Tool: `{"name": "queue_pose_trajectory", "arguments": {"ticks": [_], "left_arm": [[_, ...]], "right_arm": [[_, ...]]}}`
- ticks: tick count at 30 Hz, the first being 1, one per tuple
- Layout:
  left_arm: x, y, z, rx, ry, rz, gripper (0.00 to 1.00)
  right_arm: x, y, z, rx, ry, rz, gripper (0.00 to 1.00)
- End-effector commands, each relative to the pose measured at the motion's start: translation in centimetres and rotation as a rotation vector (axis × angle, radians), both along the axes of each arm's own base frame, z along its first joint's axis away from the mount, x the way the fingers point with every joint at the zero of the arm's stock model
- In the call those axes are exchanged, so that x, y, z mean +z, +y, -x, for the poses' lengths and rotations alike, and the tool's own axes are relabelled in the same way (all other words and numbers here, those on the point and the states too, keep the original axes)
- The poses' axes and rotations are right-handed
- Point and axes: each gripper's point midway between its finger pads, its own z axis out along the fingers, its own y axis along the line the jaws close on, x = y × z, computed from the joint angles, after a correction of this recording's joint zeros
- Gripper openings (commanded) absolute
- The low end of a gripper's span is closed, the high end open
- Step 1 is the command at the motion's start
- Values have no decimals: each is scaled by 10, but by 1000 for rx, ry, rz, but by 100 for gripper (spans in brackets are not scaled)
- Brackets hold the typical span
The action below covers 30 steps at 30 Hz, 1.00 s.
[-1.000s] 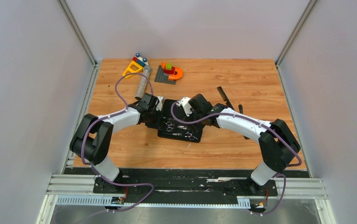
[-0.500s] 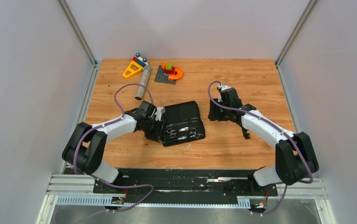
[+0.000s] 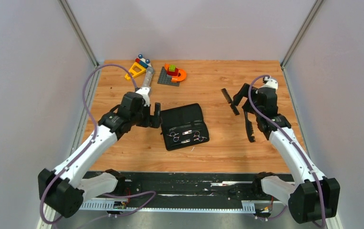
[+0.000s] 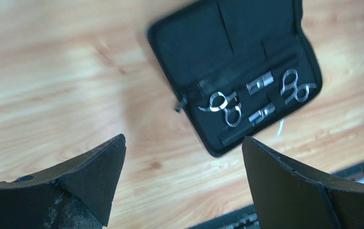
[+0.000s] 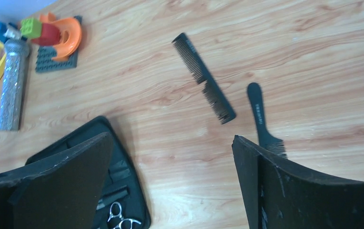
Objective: Sort the hair-cutting tools
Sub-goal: Place the scissors in the hairdressing tool bag.
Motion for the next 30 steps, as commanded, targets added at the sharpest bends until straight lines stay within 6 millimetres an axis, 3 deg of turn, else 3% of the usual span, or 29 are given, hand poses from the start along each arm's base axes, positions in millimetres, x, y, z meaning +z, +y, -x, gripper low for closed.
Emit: {"name": "queue_pose_trajectory", "arguments": {"ticks": [1,4,8,12,18,30], "left_arm": [[59,47,-16,187,-237,-95,100],[91,78,-15,320,-369,-112,100],[107,104,-9,395,-471,-139,100],[101,117,-6,429,-491,-175,100],[86,117,-10,402,-511,-204,100],[76,124,-18,385,-517,-280,100]], "right_arm": [[7,-29,-9,-128,3,-23,100],[-1,-46,-12,-192,48,11,99],[-5,-44,-23,-113,78,102,97],[-22,-37,-28,-30,214,104,92],[-65,-42,-33,7,421,31,86],[-123,-35,-72,180,622,96,77]]}}
